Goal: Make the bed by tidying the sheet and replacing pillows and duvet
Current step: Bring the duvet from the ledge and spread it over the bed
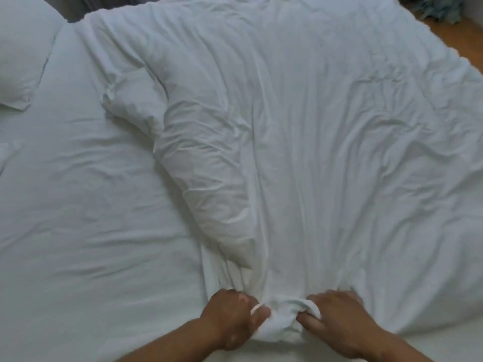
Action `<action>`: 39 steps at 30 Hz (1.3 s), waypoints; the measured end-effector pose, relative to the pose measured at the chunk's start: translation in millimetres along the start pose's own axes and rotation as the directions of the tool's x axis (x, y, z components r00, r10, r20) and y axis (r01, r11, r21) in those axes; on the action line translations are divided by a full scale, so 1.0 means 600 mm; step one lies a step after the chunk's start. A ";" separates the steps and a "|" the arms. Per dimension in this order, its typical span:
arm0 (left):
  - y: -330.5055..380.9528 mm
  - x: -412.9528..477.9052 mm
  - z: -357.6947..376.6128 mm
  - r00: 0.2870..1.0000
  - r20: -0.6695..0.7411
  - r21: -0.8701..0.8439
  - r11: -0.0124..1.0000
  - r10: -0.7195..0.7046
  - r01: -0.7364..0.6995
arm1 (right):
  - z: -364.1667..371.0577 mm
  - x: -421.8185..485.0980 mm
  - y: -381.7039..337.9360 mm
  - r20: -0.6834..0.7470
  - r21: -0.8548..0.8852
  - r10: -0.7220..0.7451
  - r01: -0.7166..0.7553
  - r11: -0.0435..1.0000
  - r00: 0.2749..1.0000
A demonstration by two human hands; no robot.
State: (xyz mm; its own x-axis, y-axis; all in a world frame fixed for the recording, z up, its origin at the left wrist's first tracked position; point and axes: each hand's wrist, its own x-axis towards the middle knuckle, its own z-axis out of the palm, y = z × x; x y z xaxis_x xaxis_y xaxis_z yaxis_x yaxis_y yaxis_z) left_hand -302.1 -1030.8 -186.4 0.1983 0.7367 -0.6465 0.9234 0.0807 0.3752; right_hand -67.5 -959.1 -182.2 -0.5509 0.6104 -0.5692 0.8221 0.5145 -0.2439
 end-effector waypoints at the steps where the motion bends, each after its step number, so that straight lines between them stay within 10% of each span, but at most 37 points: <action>1: -0.027 -0.001 -0.011 1.000 -0.012 -0.065 0.997 0.028 -0.028 | -0.016 -0.002 -0.014 -0.014 0.040 -0.033 0.034 0.999 0.999; 4: -0.155 0.009 -0.057 0.968 -0.131 0.235 0.955 0.213 -0.179 | -0.036 0.017 -0.098 -0.017 0.143 -0.174 0.175 0.974 0.985; 8: -0.242 0.033 -0.124 0.966 0.041 0.682 0.700 0.254 -0.213 | 0.048 0.086 -0.191 -0.062 0.072 -0.194 0.198 0.977 0.979; 16: -0.172 0.091 -0.080 0.872 -0.258 0.716 0.688 0.417 -0.117 | 0.065 0.141 -0.175 -0.218 0.020 -0.153 0.161 0.987 0.964; 25: -0.168 -0.170 0.053 0.992 0.092 0.395 0.911 0.090 -0.120 | 0.069 0.041 -0.167 -0.005 -0.075 -0.501 0.500 0.863 0.865; 32: -0.276 -0.174 0.027 0.949 -0.303 -0.085 0.994 -0.088 0.065 | 0.035 0.067 -0.217 0.278 0.185 -0.275 0.229 0.956 0.920; 35: -0.348 -0.141 -0.004 0.677 -0.475 -0.661 0.735 -0.562 0.147 | -0.014 0.101 -0.283 -0.015 0.435 -0.215 0.200 0.878 0.977; 37: -0.350 -0.105 -0.041 0.693 -0.326 -0.904 0.426 -0.642 -0.030 | -0.050 0.149 -0.333 -0.253 0.487 -0.135 0.246 0.838 0.958; 39: -0.335 -0.072 -0.068 0.774 -0.355 -0.914 0.369 -0.524 -0.170 | -0.100 0.214 -0.388 -0.412 0.473 -0.049 0.259 0.842 0.910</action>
State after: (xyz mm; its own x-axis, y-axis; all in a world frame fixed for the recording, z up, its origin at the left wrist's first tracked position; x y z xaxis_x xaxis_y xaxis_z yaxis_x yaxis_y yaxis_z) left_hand -509.5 -1051.6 -207.0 -0.4466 0.7667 -0.4612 0.0068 0.5184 0.8551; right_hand -338.4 -964.6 -151.5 -0.6008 0.7782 -0.1829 0.6177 0.3067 -0.7242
